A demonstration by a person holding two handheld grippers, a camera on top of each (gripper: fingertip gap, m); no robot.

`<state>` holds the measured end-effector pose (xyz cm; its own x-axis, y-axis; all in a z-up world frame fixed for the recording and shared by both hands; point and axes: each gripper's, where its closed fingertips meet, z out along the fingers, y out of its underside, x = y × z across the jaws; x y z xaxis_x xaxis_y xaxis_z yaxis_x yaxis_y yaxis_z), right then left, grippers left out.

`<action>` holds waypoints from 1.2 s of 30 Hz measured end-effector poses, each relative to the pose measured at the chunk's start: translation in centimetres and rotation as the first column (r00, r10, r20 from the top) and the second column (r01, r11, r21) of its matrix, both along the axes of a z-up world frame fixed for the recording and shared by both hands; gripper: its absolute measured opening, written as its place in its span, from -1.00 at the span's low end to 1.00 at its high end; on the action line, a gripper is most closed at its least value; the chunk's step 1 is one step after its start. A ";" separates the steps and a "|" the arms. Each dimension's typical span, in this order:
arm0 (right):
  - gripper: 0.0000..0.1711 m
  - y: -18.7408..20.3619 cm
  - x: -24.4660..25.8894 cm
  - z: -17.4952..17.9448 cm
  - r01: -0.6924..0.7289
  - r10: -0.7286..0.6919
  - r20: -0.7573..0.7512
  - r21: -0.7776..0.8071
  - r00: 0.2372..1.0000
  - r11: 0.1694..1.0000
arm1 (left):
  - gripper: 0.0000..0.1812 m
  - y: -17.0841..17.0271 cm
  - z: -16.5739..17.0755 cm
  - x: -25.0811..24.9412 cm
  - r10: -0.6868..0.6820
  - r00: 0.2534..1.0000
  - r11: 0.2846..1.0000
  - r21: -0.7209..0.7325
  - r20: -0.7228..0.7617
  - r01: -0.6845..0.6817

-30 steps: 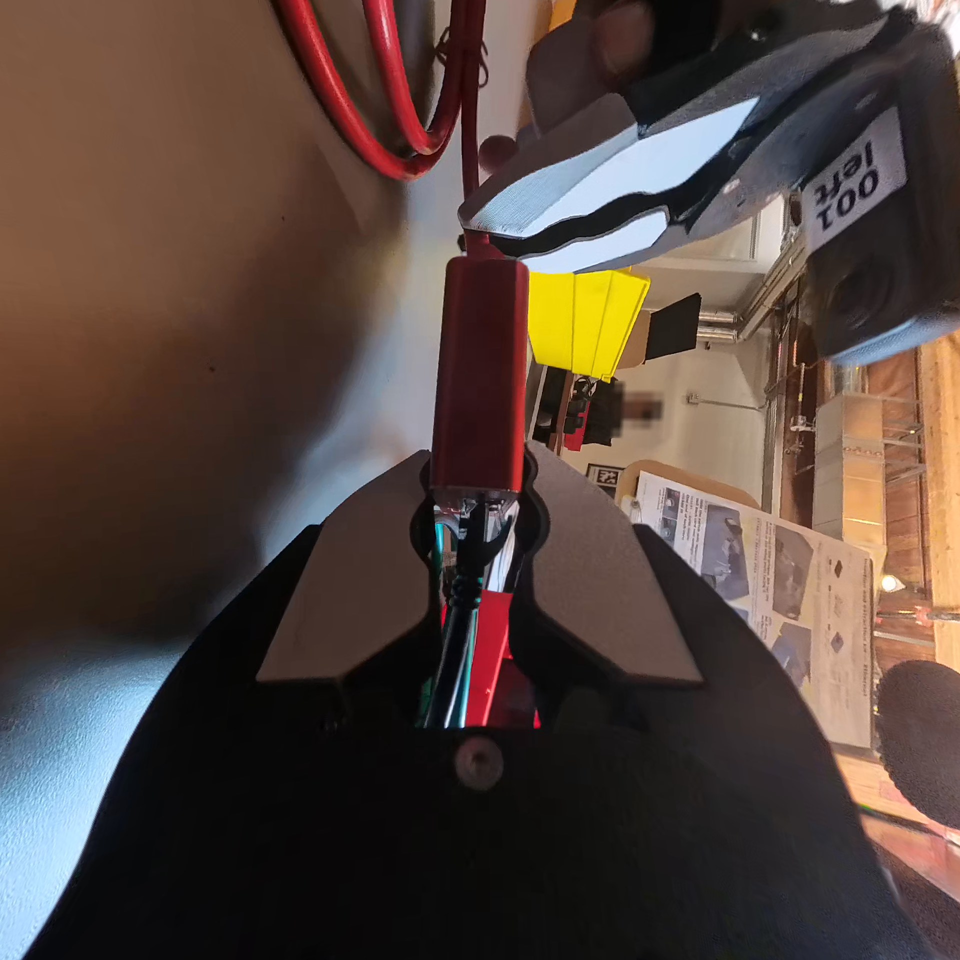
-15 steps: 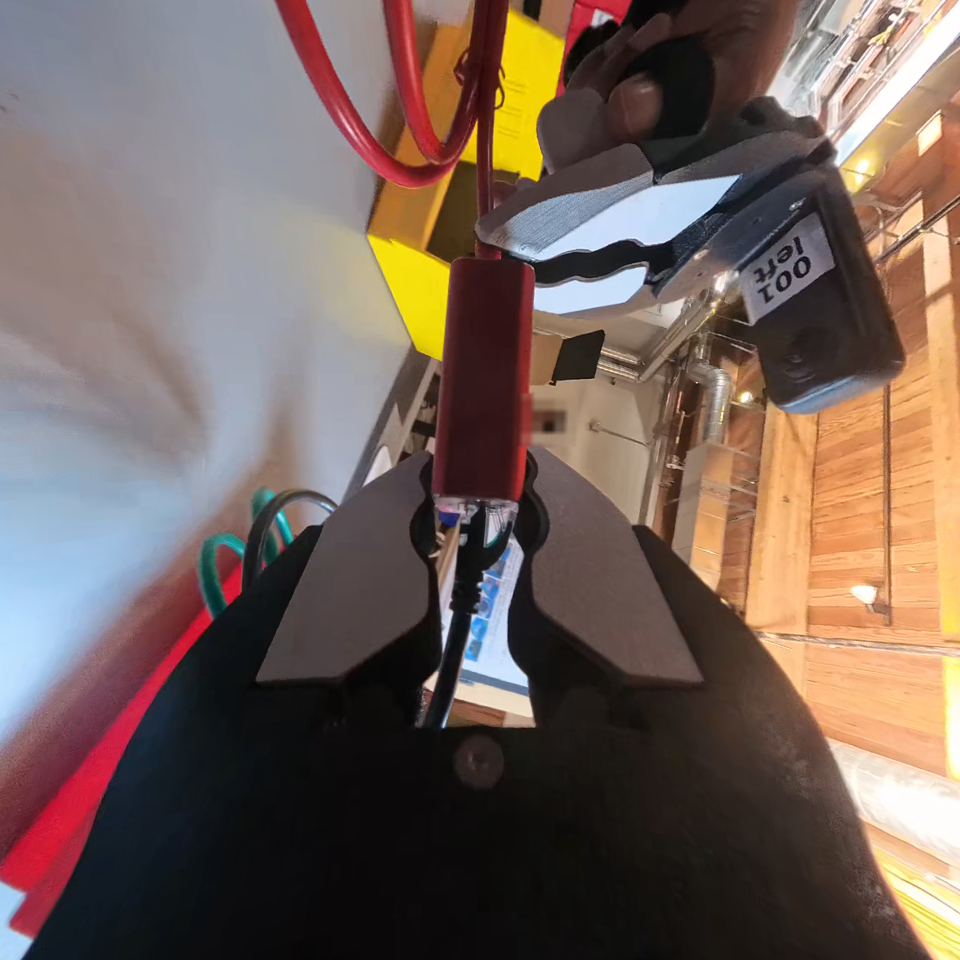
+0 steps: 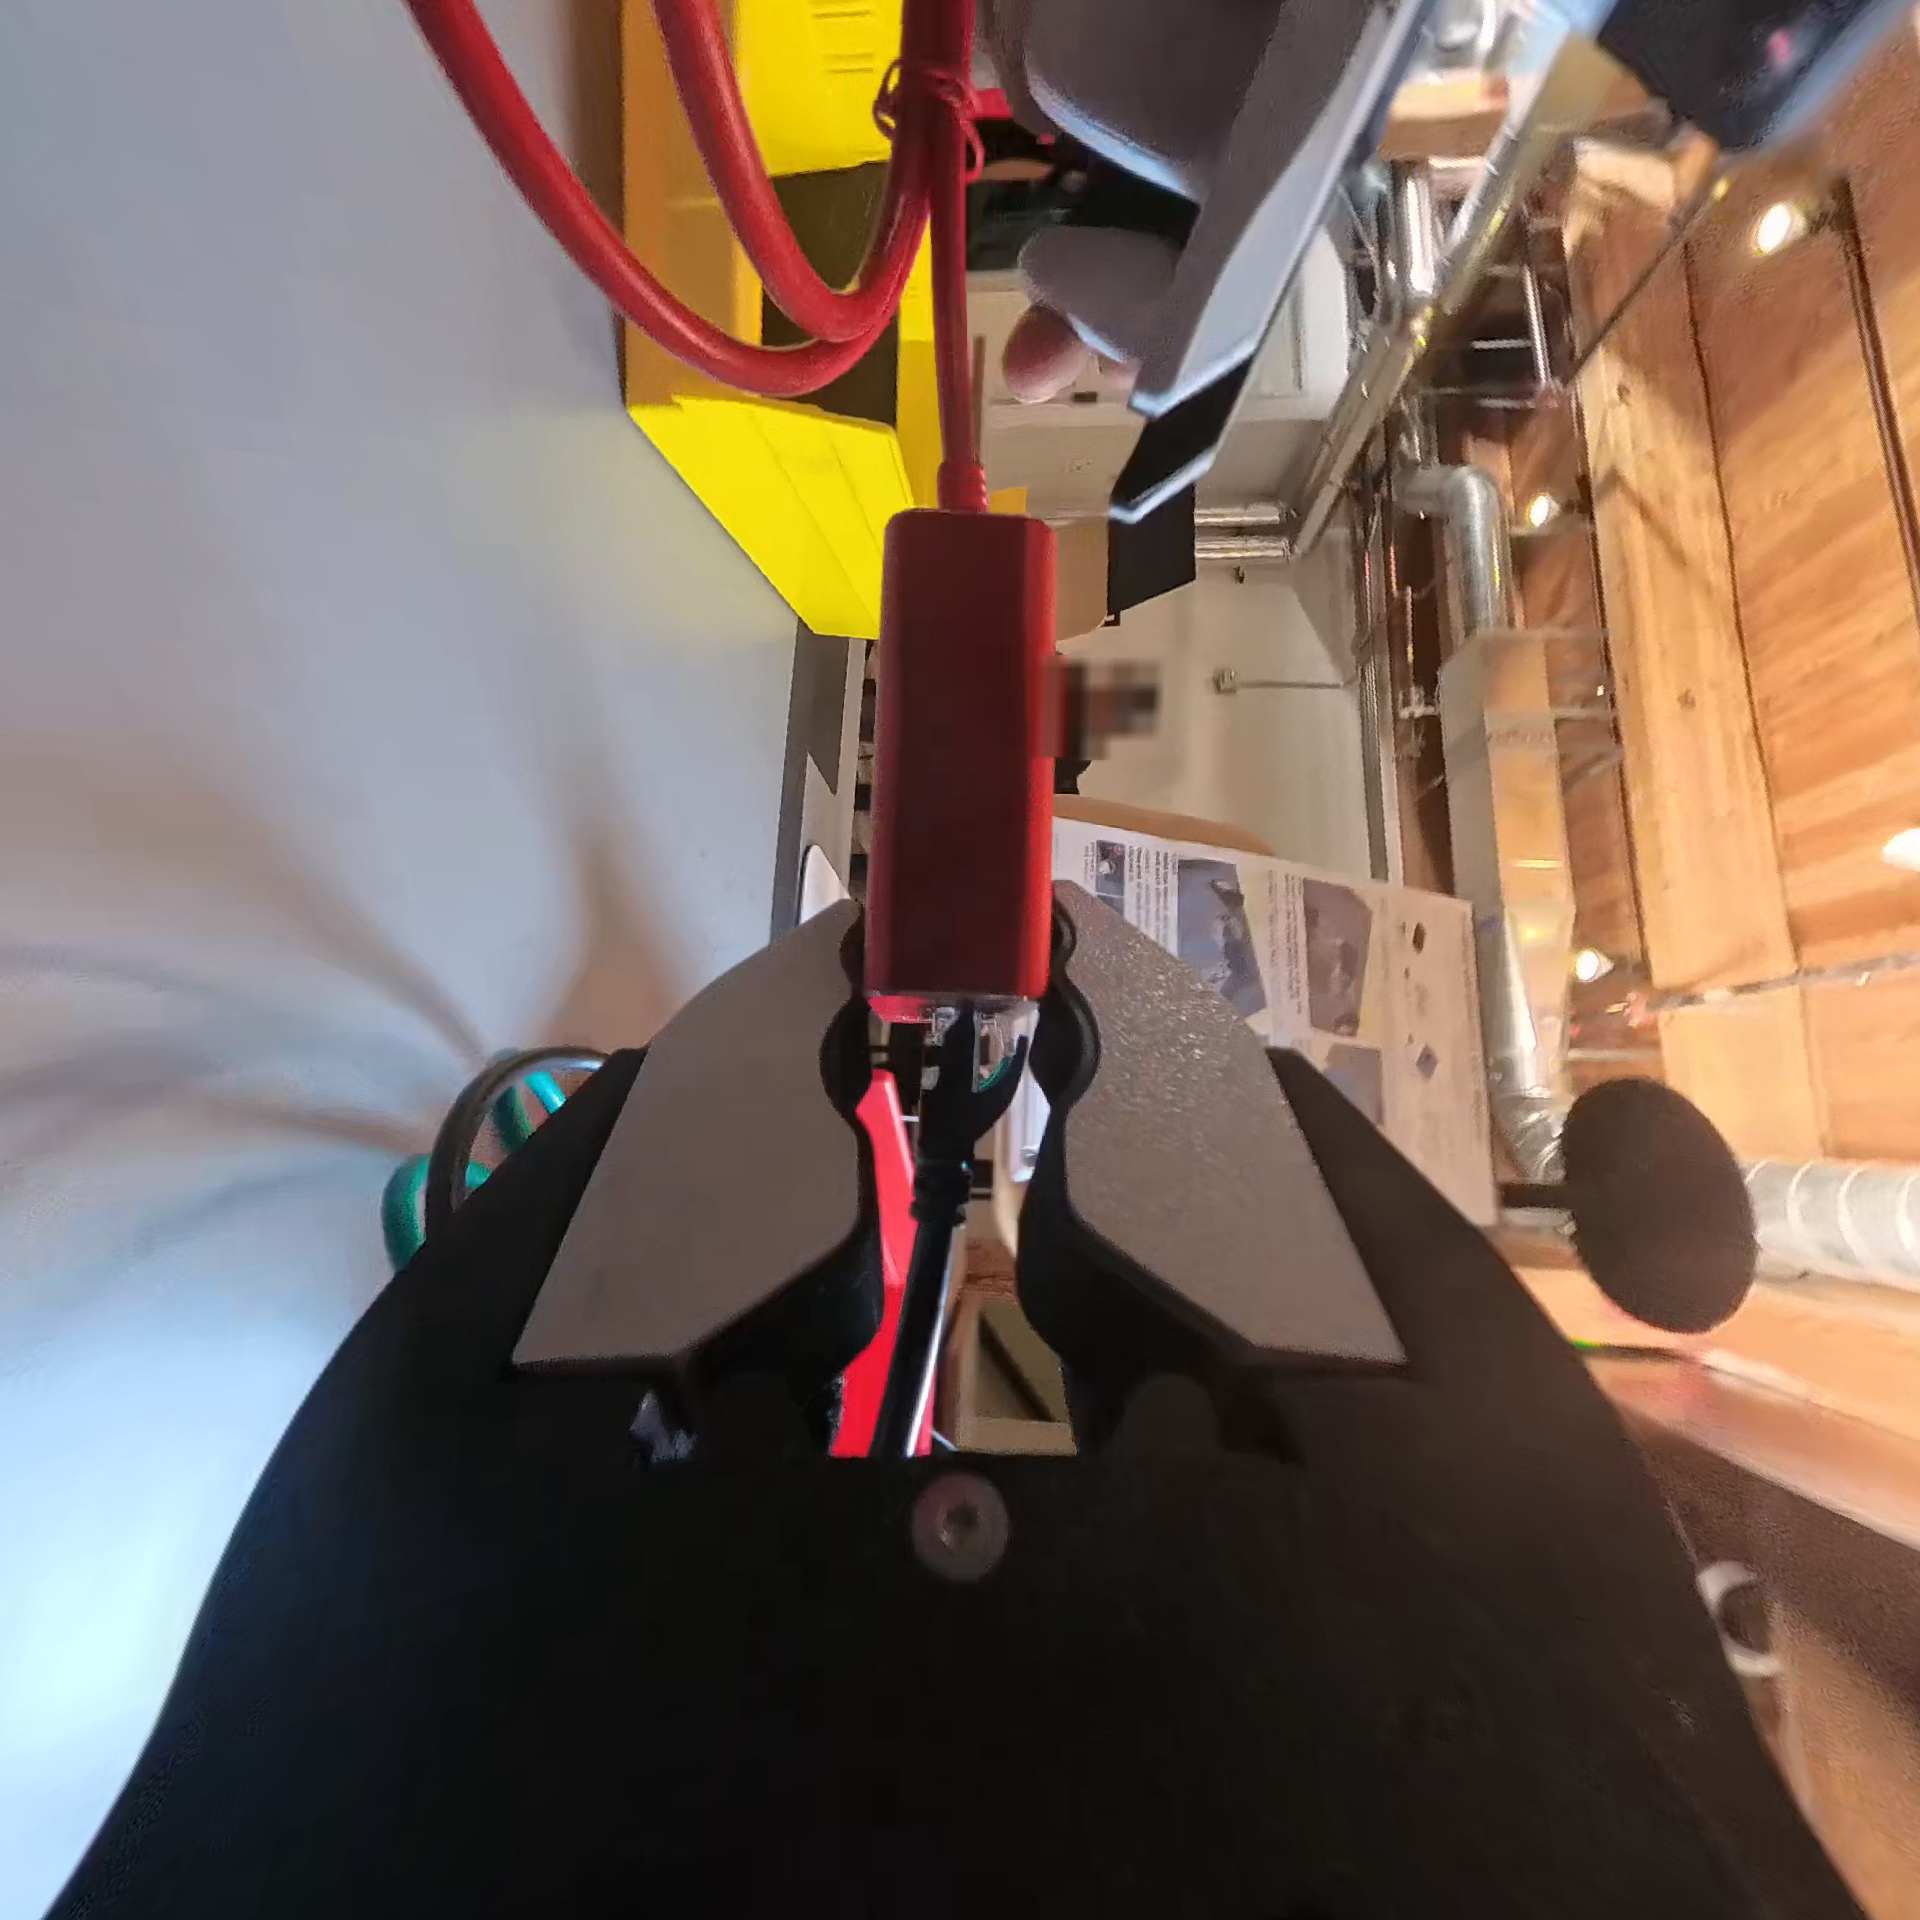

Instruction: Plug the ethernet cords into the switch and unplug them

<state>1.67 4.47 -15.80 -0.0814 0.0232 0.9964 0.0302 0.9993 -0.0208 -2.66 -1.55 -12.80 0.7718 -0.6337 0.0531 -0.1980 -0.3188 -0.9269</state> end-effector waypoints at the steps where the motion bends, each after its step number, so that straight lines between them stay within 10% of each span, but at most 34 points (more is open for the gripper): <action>1: -0.68 0.1 0.0 -0.1 -0.005 0.004 -0.019 -0.039 1.000 0.999 | -0.75 0.1 0.3 -1.0 0.034 0.999 0.998 0.047 0.029 -0.036; 11: -0.68 -0.8 -0.8 3.6 -0.162 0.074 -0.190 -0.503 0.979 0.849 | -0.60 2.0 -4.5 -3.0 0.100 0.984 0.988 0.105 0.147 -0.116; 21: -0.68 -3.1 -3.3 12.6 -0.424 0.401 -0.294 -0.860 0.867 0.285 | -0.43 3.8 9.0 0.1 -0.039 0.995 0.869 0.494 0.096 -0.013; 23: -0.68 -1.9 -4.5 13.5 -0.405 0.411 -0.292 -0.887 0.864 0.223 | -0.69 4.0 10.1 0.0 -0.084 0.993 0.870 0.493 0.085 0.032; 36: -0.68 -0.1 -7.6 8.5 -0.182 0.540 -0.140 -0.983 0.830 0.024 | -0.69 6.9 7.3 -1.5 -0.085 0.988 0.905 0.425 0.130 0.022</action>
<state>-5.92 4.34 -7.33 -0.5971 0.7951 0.1066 -0.1457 0.0231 -0.9891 -4.19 5.34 -5.47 0.7404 -0.6611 -0.1217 -0.0603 0.1150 -0.9915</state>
